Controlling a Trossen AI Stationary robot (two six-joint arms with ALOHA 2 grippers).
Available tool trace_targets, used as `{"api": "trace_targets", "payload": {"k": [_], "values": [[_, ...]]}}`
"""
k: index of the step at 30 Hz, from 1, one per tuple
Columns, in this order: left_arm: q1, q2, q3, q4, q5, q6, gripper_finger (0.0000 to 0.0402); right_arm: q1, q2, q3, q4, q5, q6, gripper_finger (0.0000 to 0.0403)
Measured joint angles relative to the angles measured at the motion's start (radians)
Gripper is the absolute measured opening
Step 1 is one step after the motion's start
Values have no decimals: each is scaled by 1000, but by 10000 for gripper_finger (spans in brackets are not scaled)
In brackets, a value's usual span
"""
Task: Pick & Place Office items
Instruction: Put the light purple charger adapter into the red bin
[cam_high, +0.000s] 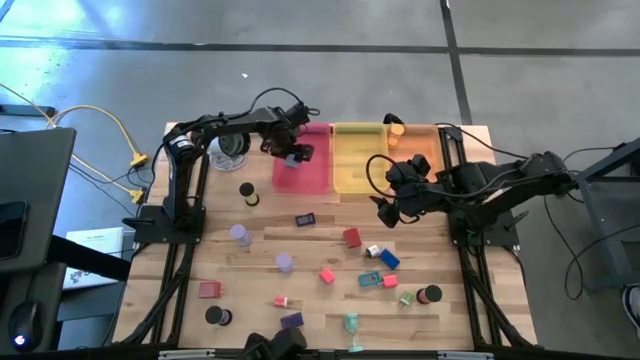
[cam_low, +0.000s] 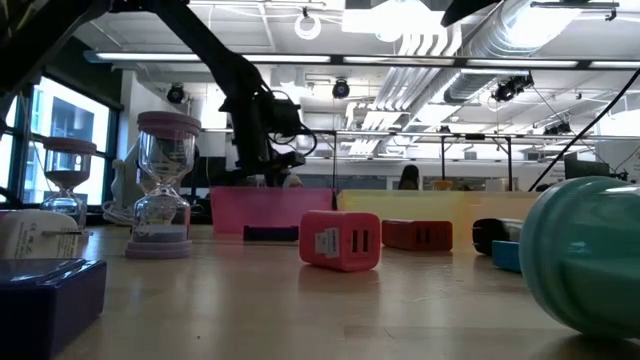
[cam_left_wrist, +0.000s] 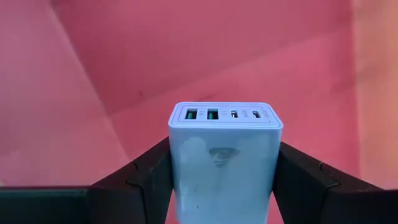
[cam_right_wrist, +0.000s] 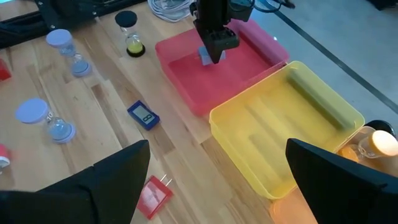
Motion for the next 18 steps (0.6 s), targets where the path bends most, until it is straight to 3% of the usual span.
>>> {"api": "trace_targets", "payload": {"k": [18], "values": [[3,17,1,27,0,-5,218,-10,0,0,-46,18,4,366]]}}
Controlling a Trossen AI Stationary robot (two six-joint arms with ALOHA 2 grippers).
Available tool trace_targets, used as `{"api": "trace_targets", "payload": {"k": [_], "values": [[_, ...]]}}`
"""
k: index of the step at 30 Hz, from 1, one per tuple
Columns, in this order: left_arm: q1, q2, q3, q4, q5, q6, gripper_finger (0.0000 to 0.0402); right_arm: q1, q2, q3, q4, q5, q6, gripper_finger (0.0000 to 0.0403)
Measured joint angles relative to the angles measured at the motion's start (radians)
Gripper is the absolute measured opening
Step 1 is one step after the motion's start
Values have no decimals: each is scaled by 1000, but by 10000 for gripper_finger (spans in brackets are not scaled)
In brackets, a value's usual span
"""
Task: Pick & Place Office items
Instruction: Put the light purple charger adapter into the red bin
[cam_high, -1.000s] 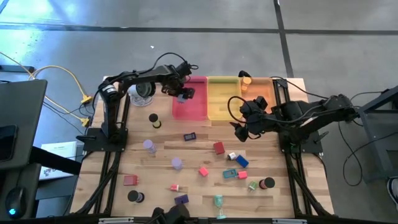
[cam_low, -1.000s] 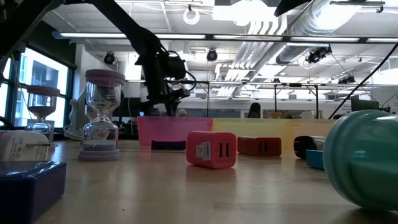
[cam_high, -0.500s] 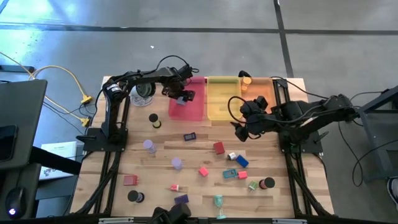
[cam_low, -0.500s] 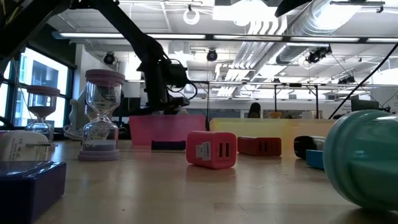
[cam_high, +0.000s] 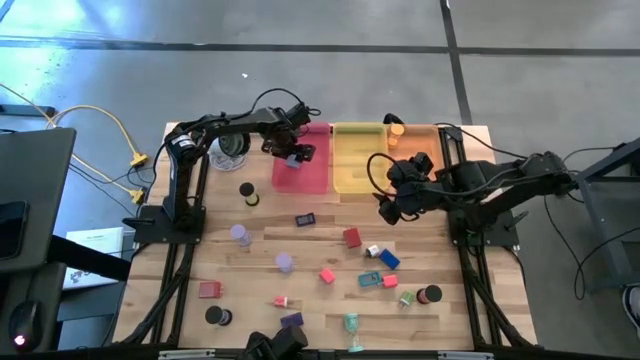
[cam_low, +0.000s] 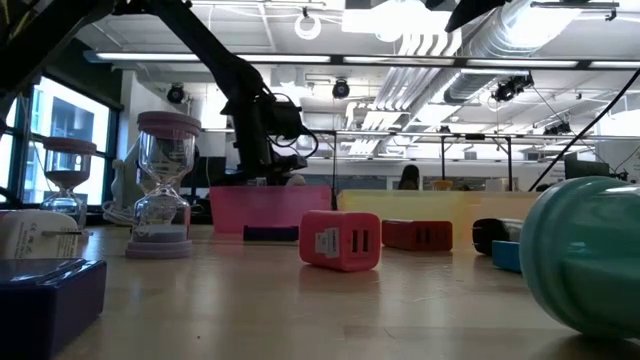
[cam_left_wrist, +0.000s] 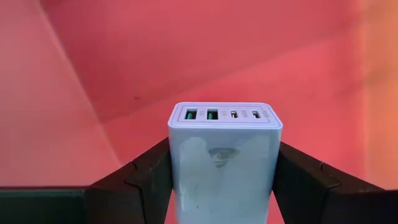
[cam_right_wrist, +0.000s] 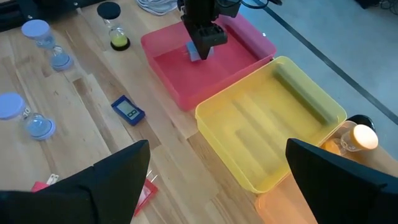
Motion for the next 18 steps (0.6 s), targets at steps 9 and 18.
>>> {"api": "trace_targets", "payload": {"k": [9,18], "values": [[0,1,0,0,6,10,219,-10,0,0,-1,0,-2,366],[0,1,0,-1,37,82,224,-10,0,0,-1,0,-4,366]]}}
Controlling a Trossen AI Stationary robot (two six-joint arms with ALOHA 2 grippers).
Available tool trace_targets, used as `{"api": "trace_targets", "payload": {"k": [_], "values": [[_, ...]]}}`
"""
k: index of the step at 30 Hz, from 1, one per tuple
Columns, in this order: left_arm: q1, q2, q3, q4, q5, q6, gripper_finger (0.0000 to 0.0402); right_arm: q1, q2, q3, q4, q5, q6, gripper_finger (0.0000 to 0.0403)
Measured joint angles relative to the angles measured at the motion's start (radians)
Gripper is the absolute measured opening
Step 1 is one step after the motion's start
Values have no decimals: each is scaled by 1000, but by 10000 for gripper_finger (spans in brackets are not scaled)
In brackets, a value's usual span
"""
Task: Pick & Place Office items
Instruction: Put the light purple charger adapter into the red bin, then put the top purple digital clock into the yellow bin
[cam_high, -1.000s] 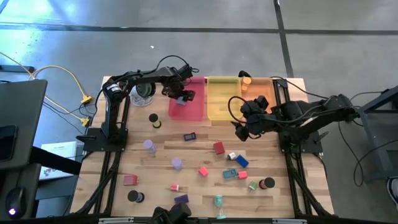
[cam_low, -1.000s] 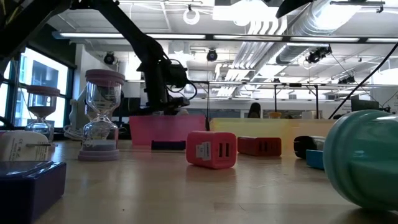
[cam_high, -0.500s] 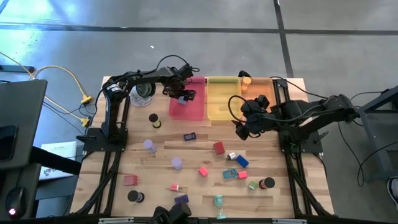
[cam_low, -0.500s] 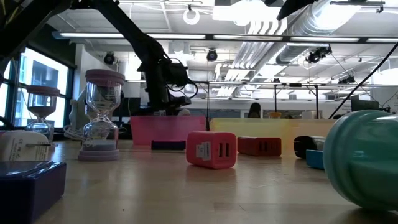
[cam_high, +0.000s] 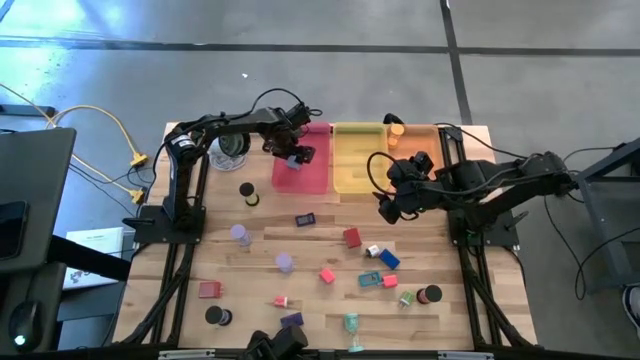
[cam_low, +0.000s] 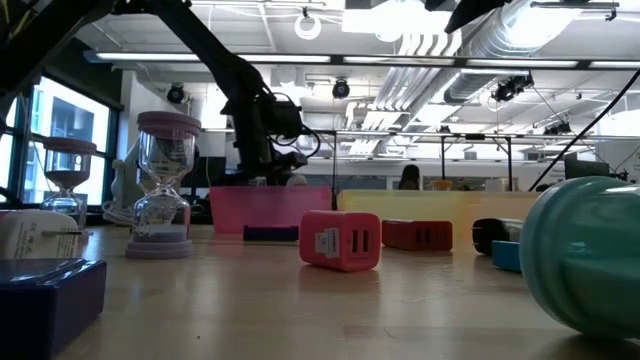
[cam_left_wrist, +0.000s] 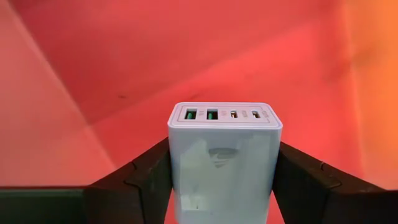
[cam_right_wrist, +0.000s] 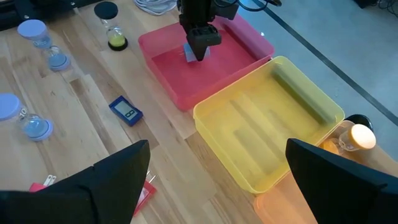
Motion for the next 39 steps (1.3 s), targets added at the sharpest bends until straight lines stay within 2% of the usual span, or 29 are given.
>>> {"api": "trace_targets", "payload": {"k": [9,18,26,30,39], "values": [[0,0,0,1,5,1,289,0,0,0,0,0,3,366],[26,-4,52,5,19,-21,294,0,0,0,0,0,7,366],[25,-121,66,4,27,-24,294,0,0,0,0,-1,8,366],[13,-209,66,2,70,-14,294,1,0,0,-6,-1,15,366],[-110,-384,67,-13,106,-14,294,2,0,0,-58,-7,83,366]]}}
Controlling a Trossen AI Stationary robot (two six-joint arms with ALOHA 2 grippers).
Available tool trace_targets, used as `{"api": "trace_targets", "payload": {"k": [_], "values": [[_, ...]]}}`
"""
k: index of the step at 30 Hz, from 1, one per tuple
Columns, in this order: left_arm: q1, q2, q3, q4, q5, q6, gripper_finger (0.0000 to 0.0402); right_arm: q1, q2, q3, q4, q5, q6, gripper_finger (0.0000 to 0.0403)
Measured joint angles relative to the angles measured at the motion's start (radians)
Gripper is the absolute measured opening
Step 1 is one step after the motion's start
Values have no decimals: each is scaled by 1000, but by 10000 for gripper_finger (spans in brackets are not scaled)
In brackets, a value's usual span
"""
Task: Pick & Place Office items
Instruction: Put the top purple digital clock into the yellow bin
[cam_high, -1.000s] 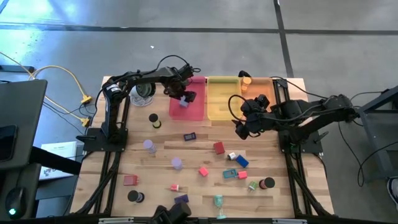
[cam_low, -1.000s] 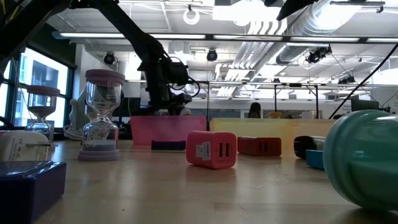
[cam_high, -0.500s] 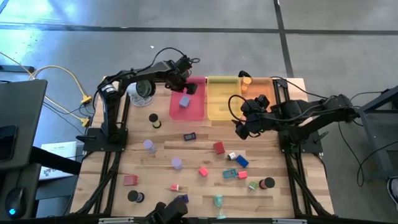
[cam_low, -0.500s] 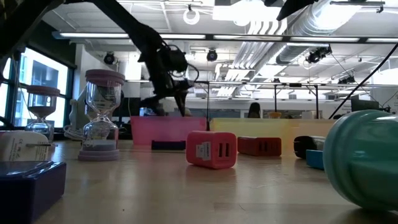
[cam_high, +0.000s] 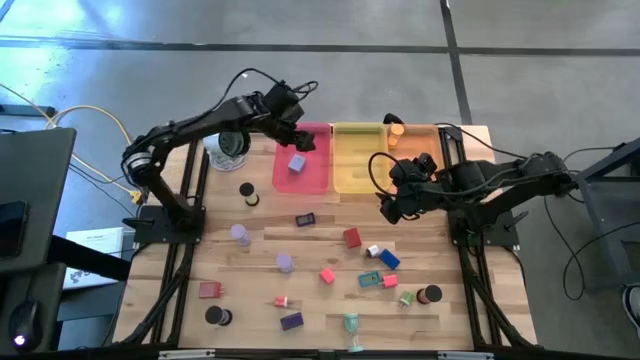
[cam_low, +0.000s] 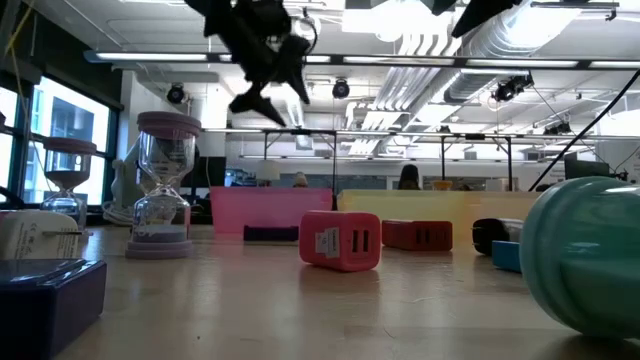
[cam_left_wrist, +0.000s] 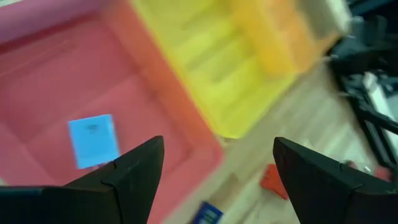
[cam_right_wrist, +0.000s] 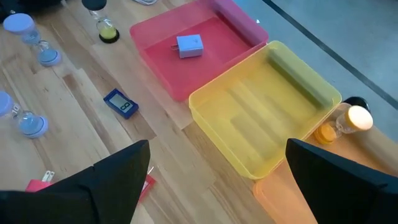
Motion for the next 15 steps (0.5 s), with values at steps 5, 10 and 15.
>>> {"api": "trace_targets", "payload": {"k": [5,10,15], "values": [[-75,-45,0,-51,53,0,294,14,0,0,0,-30,9,366],[-174,-48,0,-161,98,0,294,57,0,0,0,-41,26,366],[-295,-40,0,-168,91,-38,294,122,1,0,1,-47,61,366]]}}
